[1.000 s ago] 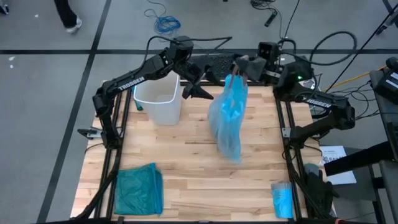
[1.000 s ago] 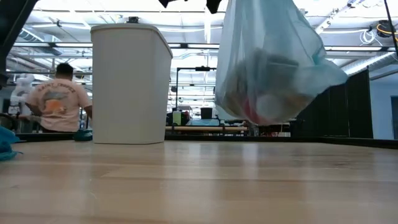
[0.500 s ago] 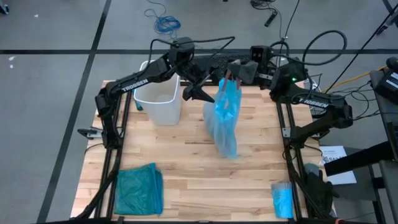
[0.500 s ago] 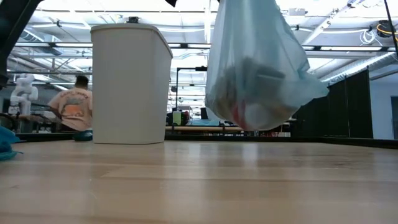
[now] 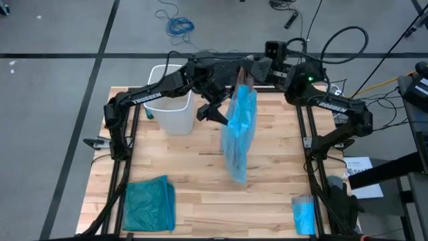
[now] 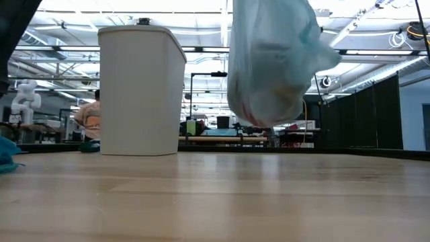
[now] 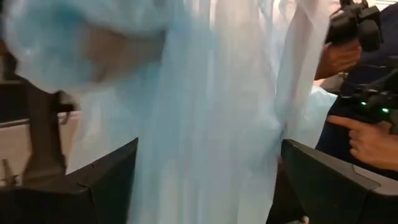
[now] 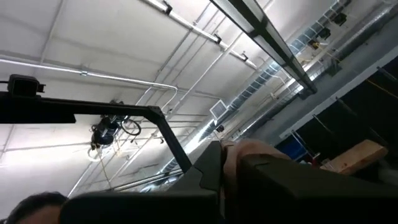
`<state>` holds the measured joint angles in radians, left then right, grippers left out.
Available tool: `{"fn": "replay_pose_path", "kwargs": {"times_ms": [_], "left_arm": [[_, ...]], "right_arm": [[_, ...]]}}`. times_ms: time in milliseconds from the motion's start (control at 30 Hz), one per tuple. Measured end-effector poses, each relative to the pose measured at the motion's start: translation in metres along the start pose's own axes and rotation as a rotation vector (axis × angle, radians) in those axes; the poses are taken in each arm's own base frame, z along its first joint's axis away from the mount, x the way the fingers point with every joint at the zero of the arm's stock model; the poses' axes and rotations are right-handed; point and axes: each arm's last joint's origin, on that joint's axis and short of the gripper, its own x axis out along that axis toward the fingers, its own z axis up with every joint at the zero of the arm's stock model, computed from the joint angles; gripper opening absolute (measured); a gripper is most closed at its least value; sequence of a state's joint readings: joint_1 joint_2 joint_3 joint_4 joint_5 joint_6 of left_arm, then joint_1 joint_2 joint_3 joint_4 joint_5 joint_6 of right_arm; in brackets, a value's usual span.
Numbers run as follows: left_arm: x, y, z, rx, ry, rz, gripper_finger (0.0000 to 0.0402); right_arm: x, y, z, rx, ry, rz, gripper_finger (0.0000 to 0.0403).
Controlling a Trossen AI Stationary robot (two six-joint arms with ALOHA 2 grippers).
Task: Place trash/remove bag and relplace
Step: Close the blue trash bag
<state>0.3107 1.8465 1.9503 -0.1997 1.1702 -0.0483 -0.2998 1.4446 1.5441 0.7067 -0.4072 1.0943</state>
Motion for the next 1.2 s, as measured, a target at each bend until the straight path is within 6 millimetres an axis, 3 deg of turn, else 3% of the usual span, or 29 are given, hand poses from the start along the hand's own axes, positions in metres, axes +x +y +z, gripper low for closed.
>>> {"fn": "replay_pose_path", "kwargs": {"times_ms": [167,467,900,1200], "left_arm": [[0.013,-0.007,-0.001,-0.006,0.009,-0.035,0.0365],[0.028,0.004,-0.016,-0.073,0.031,-0.026,0.0365],[0.030,0.010,-0.021,-0.077,0.035,0.043,0.0361],[0.039,0.034,-0.046,-0.134,0.066,0.072,0.0294]], "right_arm": [[0.018,-0.003,0.011,-0.027,0.032,0.049,0.0000],[0.048,0.005,0.027,-0.085,0.109,0.099,0.0000],[0.054,0.023,0.039,-0.166,0.126,0.066,0.0000],[0.054,0.022,0.039,-0.160,0.120,0.053,0.0000]]}}
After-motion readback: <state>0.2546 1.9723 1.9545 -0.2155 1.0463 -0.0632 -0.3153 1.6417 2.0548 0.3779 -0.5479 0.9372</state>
